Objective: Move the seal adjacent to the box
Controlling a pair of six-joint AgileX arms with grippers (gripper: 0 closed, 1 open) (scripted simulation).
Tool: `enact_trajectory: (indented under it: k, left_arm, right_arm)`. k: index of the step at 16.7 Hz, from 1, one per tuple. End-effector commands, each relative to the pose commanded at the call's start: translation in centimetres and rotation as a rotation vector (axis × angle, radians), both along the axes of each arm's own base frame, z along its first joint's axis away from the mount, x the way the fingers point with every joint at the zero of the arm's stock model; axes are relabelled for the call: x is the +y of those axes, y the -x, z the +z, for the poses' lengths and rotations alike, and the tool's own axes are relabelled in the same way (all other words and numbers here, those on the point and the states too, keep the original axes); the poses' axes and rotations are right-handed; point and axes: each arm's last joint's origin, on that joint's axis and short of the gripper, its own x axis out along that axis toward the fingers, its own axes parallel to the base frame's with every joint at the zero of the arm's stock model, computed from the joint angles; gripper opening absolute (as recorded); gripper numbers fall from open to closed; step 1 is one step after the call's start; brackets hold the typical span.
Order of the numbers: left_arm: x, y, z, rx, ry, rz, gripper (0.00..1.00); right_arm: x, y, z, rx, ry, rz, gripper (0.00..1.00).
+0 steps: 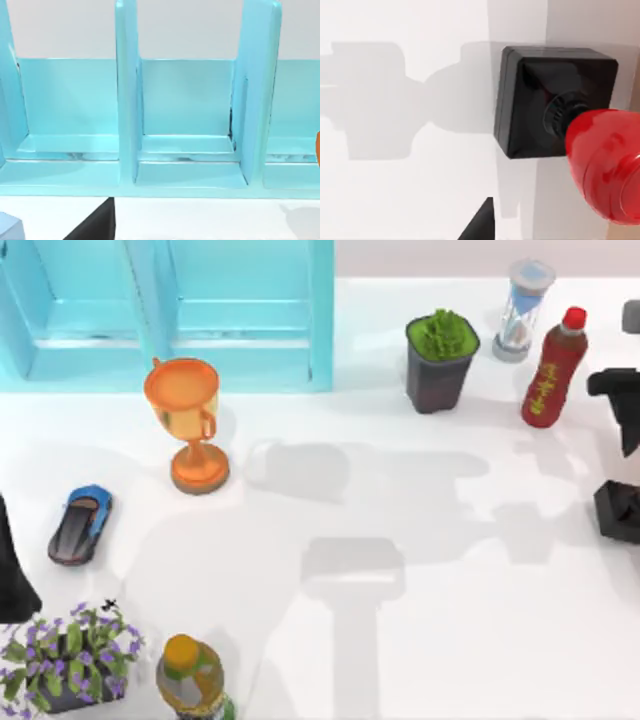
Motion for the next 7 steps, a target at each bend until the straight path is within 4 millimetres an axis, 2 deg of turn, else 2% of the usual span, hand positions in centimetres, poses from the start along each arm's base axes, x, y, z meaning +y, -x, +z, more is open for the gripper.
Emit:
enact_trajectory:
  k: [1, 2, 7]
  left_arm:
    - [0.00, 0.00, 0.00, 0.000, 0.000, 0.000, 1.00]
    - [0.00, 0.00, 0.00, 0.000, 0.000, 0.000, 1.00]
    - [0.00, 0.00, 0.00, 0.000, 0.000, 0.000, 1.00]
  right_arm:
    - [0.00, 0.00, 0.00, 0.000, 0.000, 0.000, 0.98]
    - [0.00, 0.00, 0.00, 0.000, 0.000, 0.000, 1.00]
    - [0.00, 0.00, 0.00, 0.000, 0.000, 0.000, 1.00]
